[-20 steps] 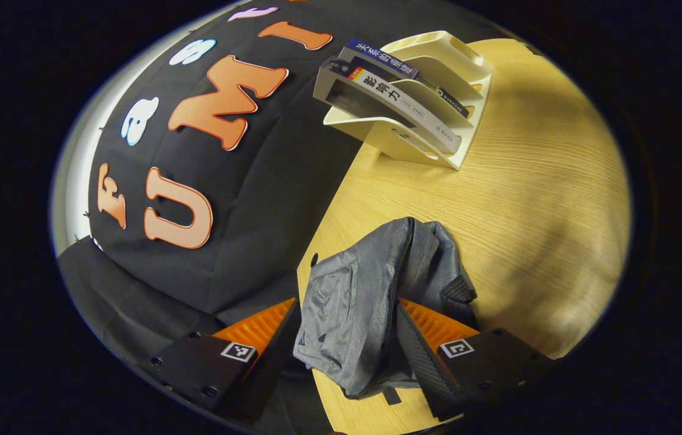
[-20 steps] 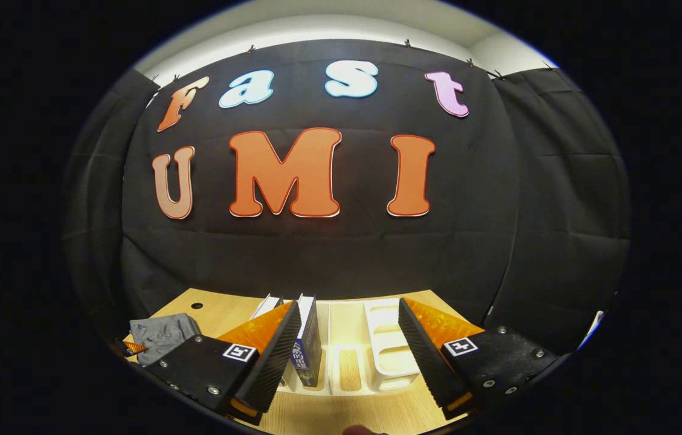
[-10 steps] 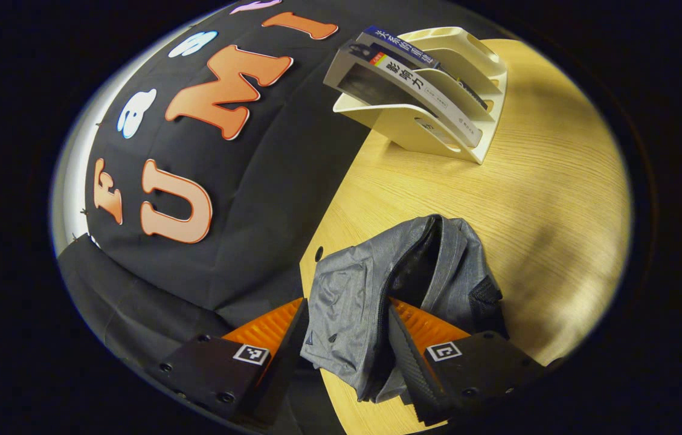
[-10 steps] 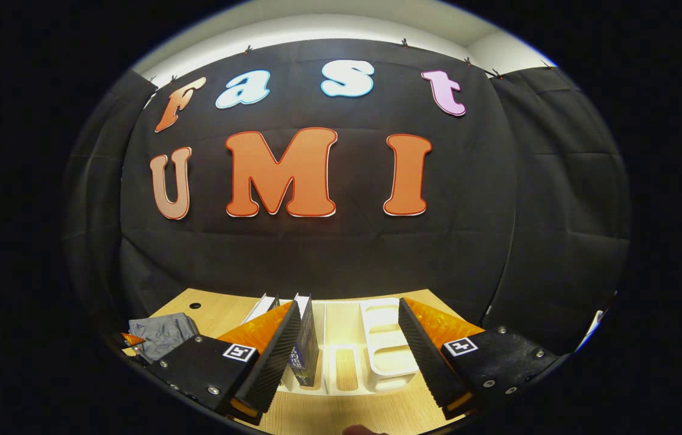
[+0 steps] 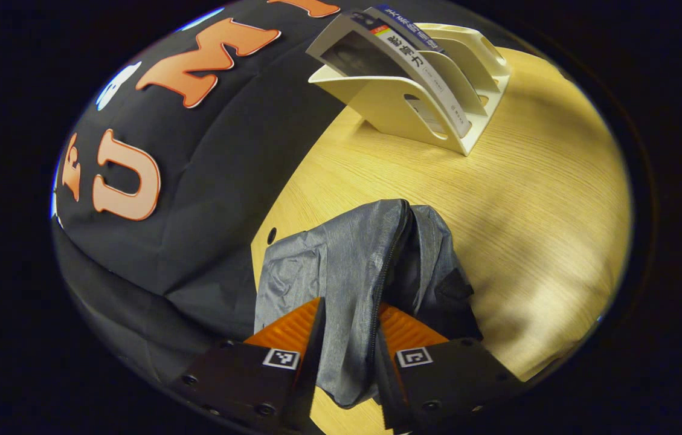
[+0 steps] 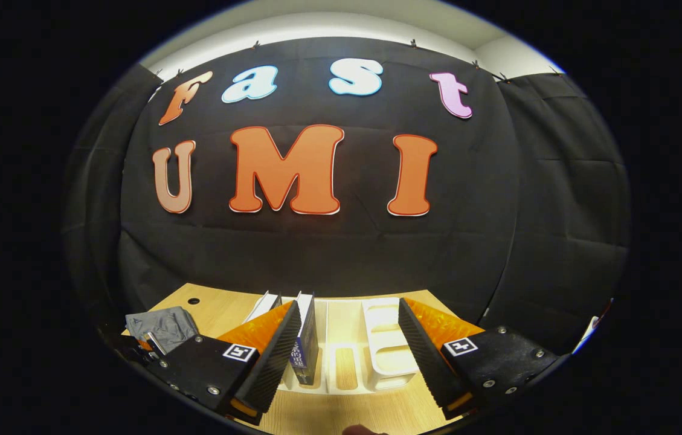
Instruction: Open the schoolbag, grab two books from the bookshelf and put them into the schoolbag.
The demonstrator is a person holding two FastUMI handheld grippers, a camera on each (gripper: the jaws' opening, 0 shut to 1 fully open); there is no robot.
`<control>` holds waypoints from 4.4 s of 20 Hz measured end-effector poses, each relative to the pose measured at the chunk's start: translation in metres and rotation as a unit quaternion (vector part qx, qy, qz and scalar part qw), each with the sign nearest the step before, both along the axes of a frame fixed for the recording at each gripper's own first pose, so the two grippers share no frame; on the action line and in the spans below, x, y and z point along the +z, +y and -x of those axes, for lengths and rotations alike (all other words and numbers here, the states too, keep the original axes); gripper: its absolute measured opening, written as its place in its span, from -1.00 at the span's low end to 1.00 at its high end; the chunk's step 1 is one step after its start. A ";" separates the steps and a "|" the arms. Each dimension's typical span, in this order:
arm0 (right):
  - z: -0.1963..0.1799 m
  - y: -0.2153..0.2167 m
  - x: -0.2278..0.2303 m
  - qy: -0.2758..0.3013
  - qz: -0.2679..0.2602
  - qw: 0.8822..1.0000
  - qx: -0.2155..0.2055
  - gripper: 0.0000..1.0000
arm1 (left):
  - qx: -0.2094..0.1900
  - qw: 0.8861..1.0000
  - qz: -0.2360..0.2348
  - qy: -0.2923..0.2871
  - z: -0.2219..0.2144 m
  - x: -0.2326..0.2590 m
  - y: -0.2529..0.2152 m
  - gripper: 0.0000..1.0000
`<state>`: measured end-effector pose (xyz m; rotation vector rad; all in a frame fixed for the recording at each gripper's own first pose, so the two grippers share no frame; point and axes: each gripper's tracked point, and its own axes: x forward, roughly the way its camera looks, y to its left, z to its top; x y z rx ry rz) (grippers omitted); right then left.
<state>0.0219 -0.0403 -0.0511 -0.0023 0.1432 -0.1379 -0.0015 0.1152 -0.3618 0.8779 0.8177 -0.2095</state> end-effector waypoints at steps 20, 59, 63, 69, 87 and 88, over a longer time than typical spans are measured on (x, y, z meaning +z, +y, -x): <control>-0.079 0.109 -0.020 0.173 0.057 0.978 0.106 0.94 | 0.010 0.963 0.225 0.147 -0.049 0.121 0.059 -0.91; -0.117 0.134 -0.122 0.565 -0.096 0.819 -0.024 -0.35 | -0.044 0.918 0.263 0.294 -0.104 0.155 0.085 -0.90; -0.090 0.127 -0.093 0.547 -0.104 0.830 -0.030 -0.38 | -0.056 0.919 0.261 0.290 -0.099 0.154 0.087 -0.91; -0.030 0.131 -0.056 0.521 -0.129 0.843 -0.028 -0.39 | -0.068 0.919 0.258 0.291 -0.082 0.147 0.085 -0.90; 0.047 0.209 -0.008 0.408 -0.363 0.835 0.064 -0.43 | -0.038 0.924 0.284 0.253 -0.075 0.158 0.070 -0.91; 0.047 0.215 -0.013 0.407 -0.374 0.831 0.070 -0.43 | -0.035 0.923 0.291 0.250 -0.077 0.158 0.069 -0.91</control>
